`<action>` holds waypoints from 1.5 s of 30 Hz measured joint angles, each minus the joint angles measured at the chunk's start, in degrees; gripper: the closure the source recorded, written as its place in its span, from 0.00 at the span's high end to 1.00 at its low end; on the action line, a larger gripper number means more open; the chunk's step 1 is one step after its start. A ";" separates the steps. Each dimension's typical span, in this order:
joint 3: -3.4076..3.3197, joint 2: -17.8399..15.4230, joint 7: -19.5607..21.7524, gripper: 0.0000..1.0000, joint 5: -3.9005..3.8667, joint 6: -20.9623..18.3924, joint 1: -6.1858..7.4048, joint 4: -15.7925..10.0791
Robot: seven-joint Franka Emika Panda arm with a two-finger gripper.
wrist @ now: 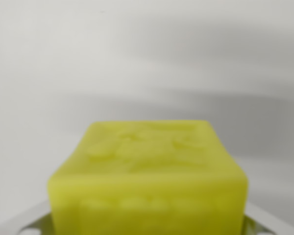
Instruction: Pick yellow cube
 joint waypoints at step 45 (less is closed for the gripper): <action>0.00 -12.77 0.11 0.00 -0.14 -15.05 -0.01 2.22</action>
